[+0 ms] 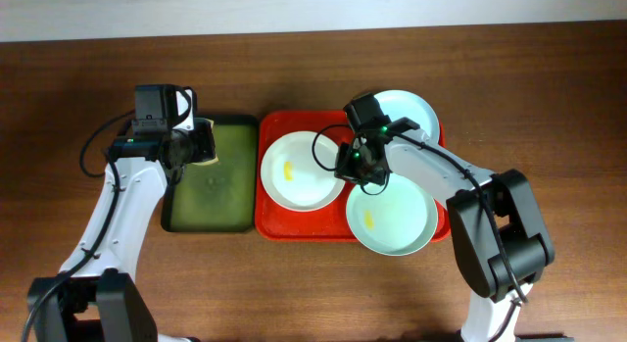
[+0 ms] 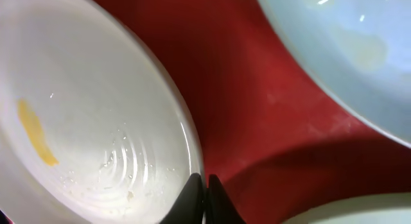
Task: Clean dirty plates on tray and stack at the side
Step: 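Lift the sponge with the left gripper and move it over the white plate, then scrub the white plate with the sponge in the left gripper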
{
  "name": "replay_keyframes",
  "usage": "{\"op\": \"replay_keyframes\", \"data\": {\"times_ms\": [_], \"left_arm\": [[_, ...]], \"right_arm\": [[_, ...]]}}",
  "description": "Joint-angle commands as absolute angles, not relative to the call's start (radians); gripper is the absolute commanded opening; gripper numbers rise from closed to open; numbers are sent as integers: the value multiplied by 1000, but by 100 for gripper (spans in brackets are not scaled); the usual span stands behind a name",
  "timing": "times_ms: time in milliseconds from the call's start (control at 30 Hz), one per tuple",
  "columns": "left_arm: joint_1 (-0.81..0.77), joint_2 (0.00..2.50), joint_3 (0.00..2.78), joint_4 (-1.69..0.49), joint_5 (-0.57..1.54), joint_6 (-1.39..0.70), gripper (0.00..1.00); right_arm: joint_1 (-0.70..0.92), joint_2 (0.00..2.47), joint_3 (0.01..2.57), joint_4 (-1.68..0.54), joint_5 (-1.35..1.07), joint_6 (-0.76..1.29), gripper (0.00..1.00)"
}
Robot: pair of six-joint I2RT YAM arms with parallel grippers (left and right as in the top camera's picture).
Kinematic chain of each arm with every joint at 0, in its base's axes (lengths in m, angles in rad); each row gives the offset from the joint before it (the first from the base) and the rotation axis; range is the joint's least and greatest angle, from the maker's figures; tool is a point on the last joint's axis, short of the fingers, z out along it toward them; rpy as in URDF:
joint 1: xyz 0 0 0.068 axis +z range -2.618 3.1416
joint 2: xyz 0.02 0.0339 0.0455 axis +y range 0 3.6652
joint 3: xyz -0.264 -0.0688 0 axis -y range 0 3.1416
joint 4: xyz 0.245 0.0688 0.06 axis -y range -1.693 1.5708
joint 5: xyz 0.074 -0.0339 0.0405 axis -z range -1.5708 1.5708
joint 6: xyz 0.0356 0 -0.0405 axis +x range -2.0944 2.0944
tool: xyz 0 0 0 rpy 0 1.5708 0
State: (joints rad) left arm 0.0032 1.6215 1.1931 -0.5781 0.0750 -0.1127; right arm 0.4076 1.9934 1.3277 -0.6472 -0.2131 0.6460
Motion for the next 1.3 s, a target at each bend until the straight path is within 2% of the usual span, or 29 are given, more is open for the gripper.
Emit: {"op": "replay_keyframes", "data": {"times_ms": [0, 100, 267, 400, 467, 667, 833, 867, 900, 933, 967, 1033, 1100, 1267], "left_arm": [[8, 1624, 1196, -576, 90, -96, 0], [0, 1624, 1196, -580, 90, -96, 0], [-19, 1624, 1218, -609, 93, -119, 0], [-20, 1681, 1441, -912, 63, -118, 0], [-48, 1748, 1539, -993, 70, -119, 0], [-291, 1923, 1544, -880, 90, -191, 0], [-366, 2045, 1544, -804, 87, -243, 0], [-366, 2049, 1544, -804, 86, -242, 0], [-367, 2049, 1544, -801, 86, -242, 0], [-366, 2049, 1544, -801, 86, -242, 0], [-366, 2049, 1543, -801, 86, -242, 0], [-366, 2049, 1542, -801, 85, -242, 0], [-366, 2049, 1541, -801, 78, -242, 0], [-366, 2049, 1538, -802, 78, -242, 0]], "right_arm": [[410, 1988, 1352, -669, -143, 663, 4], [410, 1988, 1352, -686, -123, 595, 4], [412, 1988, 1352, -708, -266, 520, 4], [412, 1988, 1351, -719, -266, 520, 4], [412, 1988, 1351, -719, -266, 520, 4], [414, 1989, 1351, -719, -265, 520, 4], [414, 1989, 1351, -715, -255, 479, 4], [414, 1989, 1351, -710, -254, 447, 6], [414, 1989, 1348, -696, -255, 431, 14], [414, 1989, 1343, -680, -254, 408, 18], [414, 1989, 1331, -659, -255, 382, 18], [415, 1990, 1311, -627, -255, 370, 16], [415, 1990, 1311, -628, -255, 371, 4], [415, 1990, 1311, -628, -255, 371, 4]]}}
